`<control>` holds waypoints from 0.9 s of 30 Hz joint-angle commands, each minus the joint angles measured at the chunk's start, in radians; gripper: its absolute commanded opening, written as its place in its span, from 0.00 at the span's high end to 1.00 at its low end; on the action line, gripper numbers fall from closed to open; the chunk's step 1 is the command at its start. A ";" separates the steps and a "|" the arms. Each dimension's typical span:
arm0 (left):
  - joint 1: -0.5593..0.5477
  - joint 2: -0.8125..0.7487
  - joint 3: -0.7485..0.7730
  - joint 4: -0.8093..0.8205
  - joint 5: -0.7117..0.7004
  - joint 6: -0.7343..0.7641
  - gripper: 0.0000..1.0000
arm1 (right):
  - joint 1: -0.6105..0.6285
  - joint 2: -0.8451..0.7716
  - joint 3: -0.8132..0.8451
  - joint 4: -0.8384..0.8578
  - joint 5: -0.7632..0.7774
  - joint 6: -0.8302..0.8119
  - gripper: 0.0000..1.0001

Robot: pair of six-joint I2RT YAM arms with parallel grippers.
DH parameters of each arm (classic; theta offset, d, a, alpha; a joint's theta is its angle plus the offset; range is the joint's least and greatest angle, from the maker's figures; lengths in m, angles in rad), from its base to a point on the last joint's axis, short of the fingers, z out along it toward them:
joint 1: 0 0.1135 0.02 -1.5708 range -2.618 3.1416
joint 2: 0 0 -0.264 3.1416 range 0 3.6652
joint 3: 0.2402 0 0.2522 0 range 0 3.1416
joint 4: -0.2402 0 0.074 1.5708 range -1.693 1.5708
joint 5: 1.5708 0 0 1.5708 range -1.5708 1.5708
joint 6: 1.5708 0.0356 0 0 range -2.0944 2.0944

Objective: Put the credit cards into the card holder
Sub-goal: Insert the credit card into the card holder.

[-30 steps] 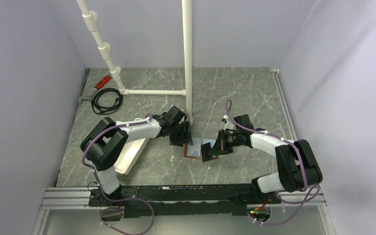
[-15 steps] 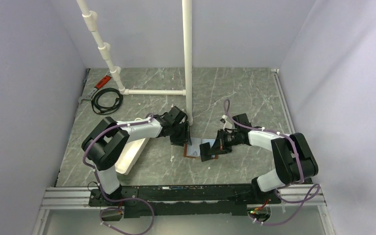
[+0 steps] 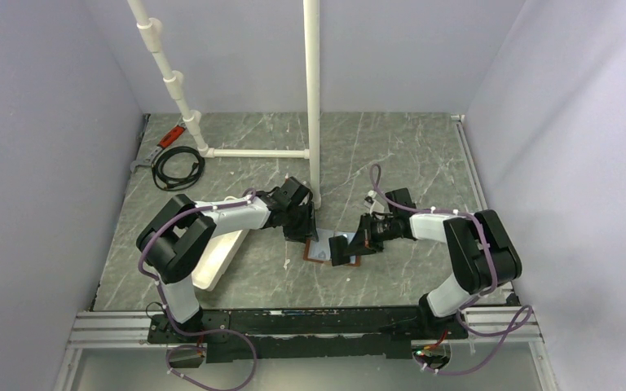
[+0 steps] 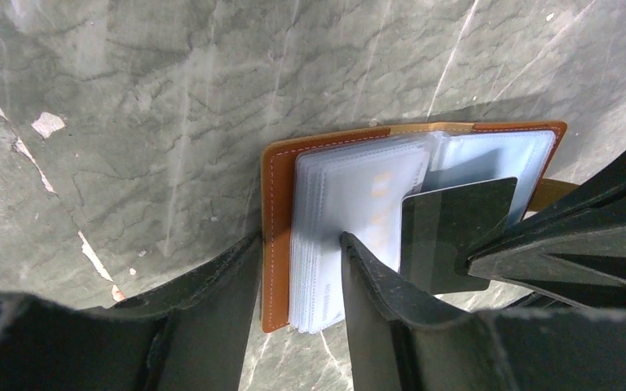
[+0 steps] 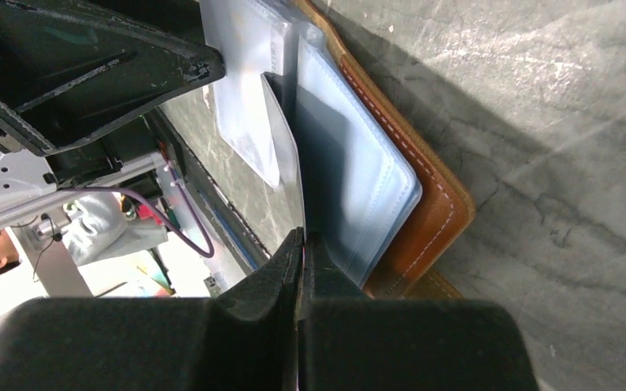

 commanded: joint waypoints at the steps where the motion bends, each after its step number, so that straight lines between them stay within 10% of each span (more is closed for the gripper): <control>1: -0.026 0.099 -0.057 -0.099 -0.089 0.047 0.53 | -0.001 0.027 0.024 0.073 0.029 0.004 1.00; 27: -0.029 0.091 -0.067 -0.103 -0.094 0.042 0.57 | -0.019 -0.033 0.006 -0.089 0.078 -0.025 1.00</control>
